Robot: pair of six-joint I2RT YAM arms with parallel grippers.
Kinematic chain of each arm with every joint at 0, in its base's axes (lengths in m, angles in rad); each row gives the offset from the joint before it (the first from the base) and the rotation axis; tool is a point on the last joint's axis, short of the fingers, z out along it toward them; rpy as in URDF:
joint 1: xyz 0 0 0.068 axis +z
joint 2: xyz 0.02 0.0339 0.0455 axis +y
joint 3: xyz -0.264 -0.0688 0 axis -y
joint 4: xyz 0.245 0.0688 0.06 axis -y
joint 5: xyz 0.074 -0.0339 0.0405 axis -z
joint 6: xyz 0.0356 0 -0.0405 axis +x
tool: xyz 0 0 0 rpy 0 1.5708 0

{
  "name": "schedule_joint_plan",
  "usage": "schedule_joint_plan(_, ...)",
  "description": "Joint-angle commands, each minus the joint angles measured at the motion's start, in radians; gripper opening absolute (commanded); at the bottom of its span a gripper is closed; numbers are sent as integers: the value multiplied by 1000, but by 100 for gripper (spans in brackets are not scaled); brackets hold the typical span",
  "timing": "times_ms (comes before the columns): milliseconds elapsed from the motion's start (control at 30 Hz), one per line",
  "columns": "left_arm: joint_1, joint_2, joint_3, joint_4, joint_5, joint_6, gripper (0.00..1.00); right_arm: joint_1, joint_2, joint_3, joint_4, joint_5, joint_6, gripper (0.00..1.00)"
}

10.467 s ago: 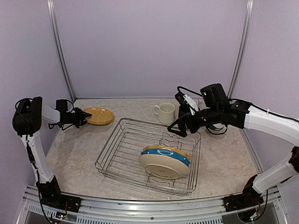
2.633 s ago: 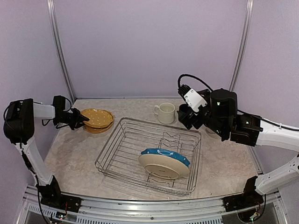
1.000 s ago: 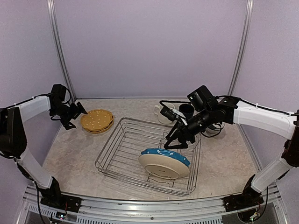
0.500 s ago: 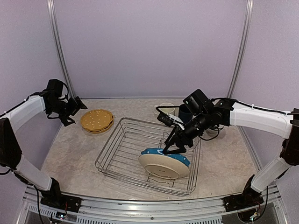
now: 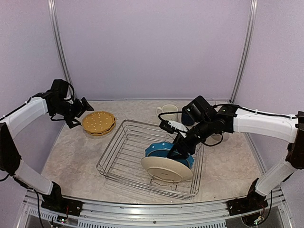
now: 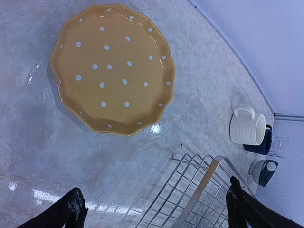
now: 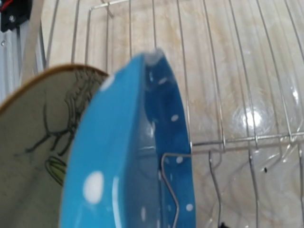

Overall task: Unload the mixed dishes from the dish rack
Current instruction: Grab the plate from the dish rack.

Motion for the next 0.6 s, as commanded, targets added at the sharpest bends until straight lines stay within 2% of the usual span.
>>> schedule_joint_plan(0, -13, 22, 38, -2, 1, -5, 99, -18, -21, -31, 16, 25, 1, 56)
schedule_joint_plan(167, -20, 33, 51, -1, 6, -6, 99, -18, -5, -28, 24, -38, -7, 48)
schedule_joint_plan(400, -21, 32, 54, -7, 12, -1, 99, -20, -15, -25, 38, -94, -19, 26)
schedule_joint_plan(567, -21, 30, 51, -7, 17, -2, 99, -22, -12, -20, 35, -123, -27, 20)
